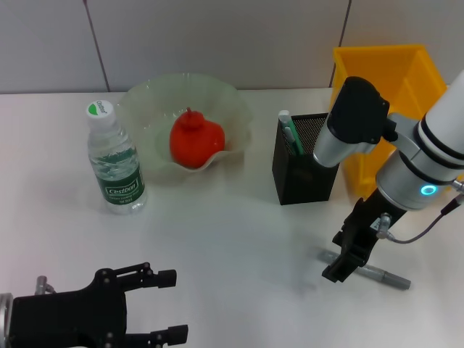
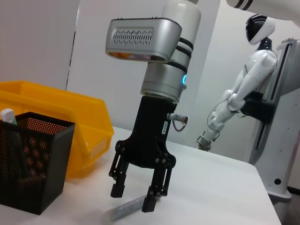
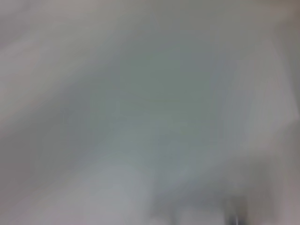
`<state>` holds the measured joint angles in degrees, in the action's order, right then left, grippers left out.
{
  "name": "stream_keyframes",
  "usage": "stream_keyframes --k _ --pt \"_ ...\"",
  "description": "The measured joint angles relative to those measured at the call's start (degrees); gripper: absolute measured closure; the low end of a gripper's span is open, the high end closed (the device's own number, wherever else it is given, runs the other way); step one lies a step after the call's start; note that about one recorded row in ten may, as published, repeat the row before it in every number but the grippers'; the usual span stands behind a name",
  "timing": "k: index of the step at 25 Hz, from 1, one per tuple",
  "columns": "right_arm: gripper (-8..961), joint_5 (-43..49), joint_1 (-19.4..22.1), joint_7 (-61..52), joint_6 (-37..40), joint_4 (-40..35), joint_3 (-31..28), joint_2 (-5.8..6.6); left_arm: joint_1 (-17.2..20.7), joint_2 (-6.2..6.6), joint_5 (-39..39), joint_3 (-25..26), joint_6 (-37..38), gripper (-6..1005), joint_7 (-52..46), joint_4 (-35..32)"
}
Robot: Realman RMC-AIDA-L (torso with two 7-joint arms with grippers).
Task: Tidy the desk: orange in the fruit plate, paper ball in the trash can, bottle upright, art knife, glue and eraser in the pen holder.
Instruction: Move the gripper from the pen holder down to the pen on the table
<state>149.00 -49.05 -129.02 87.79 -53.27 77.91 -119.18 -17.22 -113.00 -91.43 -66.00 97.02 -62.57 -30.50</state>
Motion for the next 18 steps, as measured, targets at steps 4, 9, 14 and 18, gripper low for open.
stream_keyframes --k 4,9,14,18 --pt "267 0.48 -0.06 -0.02 -1.87 0.91 1.57 -0.03 0.34 -0.1 0.01 0.0 0.12 187 0.0 0.0" --pt "294 0.52 0.03 -0.04 -3.13 1.17 1.94 -0.08 0.53 -0.12 0.02 0.0 0.29 187 0.0 0.06" --pt "344 0.51 0.12 -0.03 -3.51 1.87 1.99 -0.09 0.65 -0.12 0.03 -0.01 0.46 187 -0.01 0.27" --pt "461 0.51 0.0 0.15 -4.0 2.46 2.44 -0.1 0.77 -0.08 0.03 0.16 0.63 187 0.0 0.32"
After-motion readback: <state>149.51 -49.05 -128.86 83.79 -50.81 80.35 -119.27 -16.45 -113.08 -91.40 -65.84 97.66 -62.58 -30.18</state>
